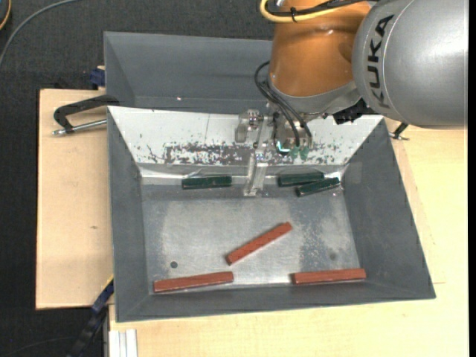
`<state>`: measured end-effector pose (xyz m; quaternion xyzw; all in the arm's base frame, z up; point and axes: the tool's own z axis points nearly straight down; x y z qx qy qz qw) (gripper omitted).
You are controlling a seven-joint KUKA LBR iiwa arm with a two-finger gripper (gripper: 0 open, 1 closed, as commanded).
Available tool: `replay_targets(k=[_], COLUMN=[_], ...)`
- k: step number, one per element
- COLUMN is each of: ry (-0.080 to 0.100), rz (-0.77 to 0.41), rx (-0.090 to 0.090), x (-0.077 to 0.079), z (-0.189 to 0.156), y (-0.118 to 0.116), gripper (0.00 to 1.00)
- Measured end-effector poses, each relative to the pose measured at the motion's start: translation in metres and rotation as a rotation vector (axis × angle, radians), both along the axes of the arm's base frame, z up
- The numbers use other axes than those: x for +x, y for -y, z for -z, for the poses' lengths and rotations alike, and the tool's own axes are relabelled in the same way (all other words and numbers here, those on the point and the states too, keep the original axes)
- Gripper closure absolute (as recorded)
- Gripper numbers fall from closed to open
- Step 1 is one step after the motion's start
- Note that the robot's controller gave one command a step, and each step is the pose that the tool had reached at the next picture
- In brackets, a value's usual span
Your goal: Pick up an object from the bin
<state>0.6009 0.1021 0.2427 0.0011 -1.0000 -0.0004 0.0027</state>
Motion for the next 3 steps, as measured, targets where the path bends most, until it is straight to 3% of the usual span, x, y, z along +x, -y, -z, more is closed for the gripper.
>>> replay_targets(k=[1,2,3], ry=[-0.002,-0.004,0.007], rz=[-0.13,-0.174,-0.172], rx=[-0.001,0.001,0.001], x=[-0.034,-0.101,-0.097], z=[0.119,0.176,0.172], y=[0.054,0.047,0.048], gripper=[0.0,0.0,1.0])
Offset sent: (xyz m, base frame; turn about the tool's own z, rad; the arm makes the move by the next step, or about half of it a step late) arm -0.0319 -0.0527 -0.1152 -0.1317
